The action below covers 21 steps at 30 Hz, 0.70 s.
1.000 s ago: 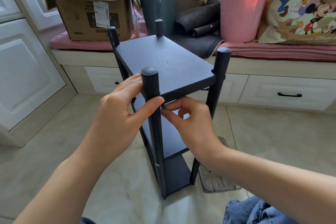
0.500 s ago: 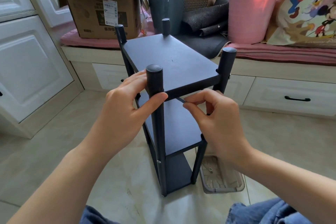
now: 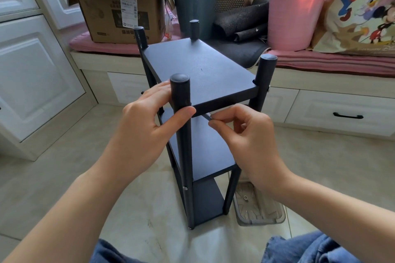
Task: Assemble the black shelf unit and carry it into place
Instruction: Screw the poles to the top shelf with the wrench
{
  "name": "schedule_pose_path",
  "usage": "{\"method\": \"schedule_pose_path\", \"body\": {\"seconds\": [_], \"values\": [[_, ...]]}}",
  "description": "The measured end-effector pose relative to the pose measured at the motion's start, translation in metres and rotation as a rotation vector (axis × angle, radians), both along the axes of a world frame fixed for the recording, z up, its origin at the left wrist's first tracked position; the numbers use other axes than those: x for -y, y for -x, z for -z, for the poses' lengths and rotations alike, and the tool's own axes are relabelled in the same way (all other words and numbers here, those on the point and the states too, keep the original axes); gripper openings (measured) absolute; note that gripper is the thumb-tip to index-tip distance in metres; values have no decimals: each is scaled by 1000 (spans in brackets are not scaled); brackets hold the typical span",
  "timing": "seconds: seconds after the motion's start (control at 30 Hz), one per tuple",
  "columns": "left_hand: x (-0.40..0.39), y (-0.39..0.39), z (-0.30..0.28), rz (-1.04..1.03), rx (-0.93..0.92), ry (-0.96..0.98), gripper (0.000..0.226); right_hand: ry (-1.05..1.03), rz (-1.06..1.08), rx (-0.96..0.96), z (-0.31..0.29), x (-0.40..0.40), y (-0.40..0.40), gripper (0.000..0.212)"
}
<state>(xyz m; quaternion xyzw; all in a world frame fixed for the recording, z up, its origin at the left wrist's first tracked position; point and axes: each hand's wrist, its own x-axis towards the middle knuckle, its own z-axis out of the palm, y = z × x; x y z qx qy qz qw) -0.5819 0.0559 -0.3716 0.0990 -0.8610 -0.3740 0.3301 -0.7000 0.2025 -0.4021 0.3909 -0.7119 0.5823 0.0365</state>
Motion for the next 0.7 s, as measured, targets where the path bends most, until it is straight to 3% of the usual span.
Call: {"method": "schedule_pose_path", "body": {"seconds": [0.7], "values": [[-1, 0, -2, -7, -4, 3, 45, 47, -47, 384, 2, 24, -10, 16]]}}
